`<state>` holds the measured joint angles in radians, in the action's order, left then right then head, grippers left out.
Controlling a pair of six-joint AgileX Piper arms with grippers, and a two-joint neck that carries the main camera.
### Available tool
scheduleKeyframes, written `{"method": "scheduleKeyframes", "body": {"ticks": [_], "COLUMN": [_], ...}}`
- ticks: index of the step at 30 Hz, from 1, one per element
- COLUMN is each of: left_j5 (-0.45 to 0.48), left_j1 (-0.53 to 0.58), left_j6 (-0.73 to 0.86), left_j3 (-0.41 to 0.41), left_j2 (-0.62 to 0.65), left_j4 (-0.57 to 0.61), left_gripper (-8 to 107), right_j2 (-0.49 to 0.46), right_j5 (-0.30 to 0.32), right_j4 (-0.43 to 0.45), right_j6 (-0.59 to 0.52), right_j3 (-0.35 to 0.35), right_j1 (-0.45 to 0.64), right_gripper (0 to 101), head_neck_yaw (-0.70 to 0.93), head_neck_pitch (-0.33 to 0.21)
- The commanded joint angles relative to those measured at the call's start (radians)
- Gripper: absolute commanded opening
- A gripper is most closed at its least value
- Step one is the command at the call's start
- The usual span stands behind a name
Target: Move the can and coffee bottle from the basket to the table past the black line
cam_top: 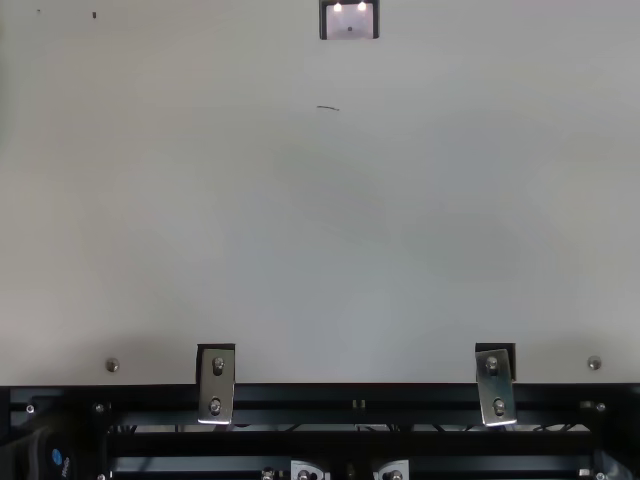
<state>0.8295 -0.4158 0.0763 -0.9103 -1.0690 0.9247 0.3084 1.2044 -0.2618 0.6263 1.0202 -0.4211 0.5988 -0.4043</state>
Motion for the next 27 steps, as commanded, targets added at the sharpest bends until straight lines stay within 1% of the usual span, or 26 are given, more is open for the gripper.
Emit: {"method": "scheduleKeyframes", "body": {"ticks": [1, 10, 18, 19, 27], "left_j5": [0.042, 0.228, 0.379, 0.391, 0.391], "left_j1": [-0.008, -0.077, -0.137, -0.138, -0.065], "left_j6": [-0.089, -0.293, -0.487, -0.511, -0.699], "left_j3": [0.014, 0.069, 0.092, 0.093, 0.085], "left_j2": [0.051, 0.18, 0.254, 0.26, 0.301], "left_j4": [0.035, 0.219, 0.363, 0.377, 0.453], "left_gripper": [10, 10, 10, 10, 10], "right_j2": [0.0, 0.0, 0.0, 0.0, 0.0], "right_j5": [0.0, 0.0, 0.0, 0.0, 0.0], "right_j4": [0.0, 0.0, 0.0, 0.0, 0.0], "right_j6": [0.0, 0.0, 0.0, 0.0, 0.0], "right_j3": [0.0, 0.0, 0.0, 0.0, 0.0], "right_j1": [0.0, 0.0, 0.0, 0.0, 0.0], "right_gripper": [101, 101, 101, 101, 101], "head_neck_yaw": [0.015, 0.015, 0.015, 0.015, 0.015], "head_neck_pitch": [-0.032, -0.032, -0.032, -0.032, -0.032]}}
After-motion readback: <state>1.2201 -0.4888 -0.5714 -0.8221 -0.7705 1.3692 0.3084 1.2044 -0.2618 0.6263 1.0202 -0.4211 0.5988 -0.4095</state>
